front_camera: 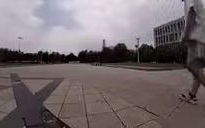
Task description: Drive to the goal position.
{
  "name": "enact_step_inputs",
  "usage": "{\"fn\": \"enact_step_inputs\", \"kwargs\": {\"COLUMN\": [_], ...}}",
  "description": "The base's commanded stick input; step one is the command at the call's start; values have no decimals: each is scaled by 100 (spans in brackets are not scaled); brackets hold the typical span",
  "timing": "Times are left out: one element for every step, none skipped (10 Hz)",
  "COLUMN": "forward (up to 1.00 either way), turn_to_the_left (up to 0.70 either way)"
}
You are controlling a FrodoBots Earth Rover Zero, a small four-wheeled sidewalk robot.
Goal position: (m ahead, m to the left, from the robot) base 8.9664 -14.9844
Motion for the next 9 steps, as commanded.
{"fn": "enact_step_inputs", "kwargs": {"forward": [0,0,0,0,0,0,0,0,0], "turn_to_the_left": [-70,-70,-70,-70,-70,-70,-70,-70,-70]}}
